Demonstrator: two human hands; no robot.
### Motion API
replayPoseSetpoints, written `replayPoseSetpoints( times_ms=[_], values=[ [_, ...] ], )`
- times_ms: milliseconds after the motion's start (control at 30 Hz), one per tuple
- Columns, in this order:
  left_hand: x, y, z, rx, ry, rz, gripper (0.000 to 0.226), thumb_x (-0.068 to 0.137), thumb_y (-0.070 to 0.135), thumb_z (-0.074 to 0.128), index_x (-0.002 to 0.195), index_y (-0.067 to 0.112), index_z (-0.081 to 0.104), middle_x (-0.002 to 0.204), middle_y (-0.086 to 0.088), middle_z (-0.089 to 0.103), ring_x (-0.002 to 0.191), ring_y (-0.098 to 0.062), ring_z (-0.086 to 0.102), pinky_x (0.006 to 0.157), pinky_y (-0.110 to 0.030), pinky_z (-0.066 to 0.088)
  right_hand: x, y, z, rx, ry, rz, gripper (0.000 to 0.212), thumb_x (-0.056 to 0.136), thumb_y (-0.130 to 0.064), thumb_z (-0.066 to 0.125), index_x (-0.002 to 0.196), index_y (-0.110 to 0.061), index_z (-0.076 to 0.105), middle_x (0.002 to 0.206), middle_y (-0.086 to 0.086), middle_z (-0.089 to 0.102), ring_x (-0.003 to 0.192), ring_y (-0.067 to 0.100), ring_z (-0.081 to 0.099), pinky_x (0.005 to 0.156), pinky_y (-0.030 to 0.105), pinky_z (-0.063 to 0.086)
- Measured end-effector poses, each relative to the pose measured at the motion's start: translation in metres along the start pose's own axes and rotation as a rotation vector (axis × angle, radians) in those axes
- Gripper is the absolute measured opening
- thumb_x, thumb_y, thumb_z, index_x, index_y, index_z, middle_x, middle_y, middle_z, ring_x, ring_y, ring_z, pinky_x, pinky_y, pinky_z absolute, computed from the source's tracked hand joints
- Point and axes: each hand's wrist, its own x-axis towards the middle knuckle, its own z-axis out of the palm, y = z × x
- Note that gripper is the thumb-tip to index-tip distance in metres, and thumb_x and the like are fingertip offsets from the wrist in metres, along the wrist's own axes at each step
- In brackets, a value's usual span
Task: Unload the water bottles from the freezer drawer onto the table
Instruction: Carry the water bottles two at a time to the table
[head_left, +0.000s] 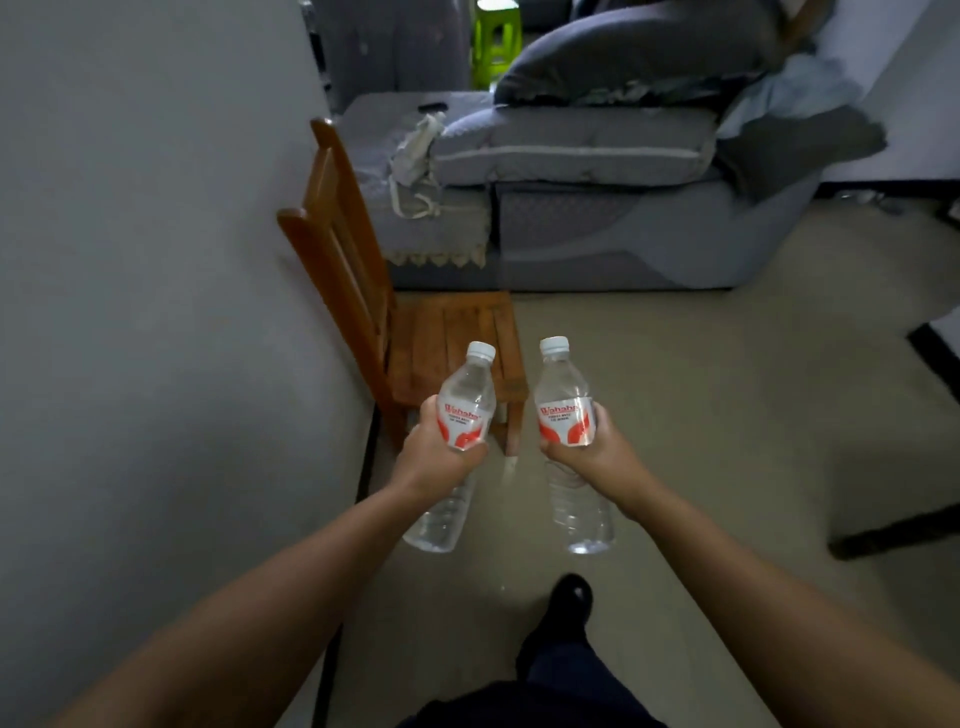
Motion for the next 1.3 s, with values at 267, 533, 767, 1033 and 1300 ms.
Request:
replayPoseSetpoints(
  times_ms=[267,533,767,1033,1300],
  values=[
    [0.113,0.105,0.104,0.056,-0.111,0.108,0.073,0.079,0.028,0.074,0.136,0.028,0.029,0.11,0.002,0.057,0.095,-0.017,0.063,0.078,-0.035,0.058,0.072,0.003,-0.142,0.025,0.189,0.02,0.061,0.077,-0.014,0.078,0.126,-0.019,0.041,0.106,0.0,0.06,0.089,0.009,0.063,0.066,0.017,0.05],
    [0.195,0.196,0.204,0.082,-0.29,0.186,0.068,0.078,0.027,0.074,0.132,0.03,0.032,0.106,0.004,0.058,0.092,-0.016,0.063,0.081,-0.041,0.058,0.108,0.012,-0.263,-0.026,0.388,0.094,0.053,0.075,-0.024,0.079,0.119,-0.022,0.049,0.102,-0.002,0.064,0.092,0.014,0.066,0.077,0.029,0.055],
    [0.262,0.255,0.286,0.106,-0.445,0.205,0.065,0.076,0.028,0.074,0.13,0.03,0.036,0.107,0.004,0.061,0.093,-0.015,0.062,0.084,-0.04,0.056,0.144,0.024,-0.335,0.097,0.585,0.195,0.046,0.078,-0.021,0.077,0.115,-0.019,0.05,0.1,0.0,0.065,0.084,0.009,0.063,0.062,0.019,0.047],
    [0.372,0.357,0.375,0.224,-0.592,0.319,0.058,0.075,0.03,0.074,0.122,0.027,0.04,0.102,0.005,0.061,0.092,-0.016,0.062,0.083,-0.035,0.053,0.229,0.01,-0.436,0.152,0.804,0.201,0.06,0.067,-0.031,0.081,0.118,-0.019,0.052,0.1,0.001,0.067,0.092,0.018,0.068,0.079,0.036,0.058],
    [0.439,0.441,0.463,0.317,-0.745,0.441,0.051,0.073,0.034,0.074,0.109,0.03,0.039,0.098,0.007,0.061,0.089,-0.015,0.063,0.082,-0.037,0.055,0.268,-0.004,-0.513,0.316,1.052,0.21,0.04,0.078,-0.015,0.078,0.103,-0.026,0.049,0.093,-0.004,0.061,0.082,0.011,0.062,0.067,0.028,0.055]
  ],
)
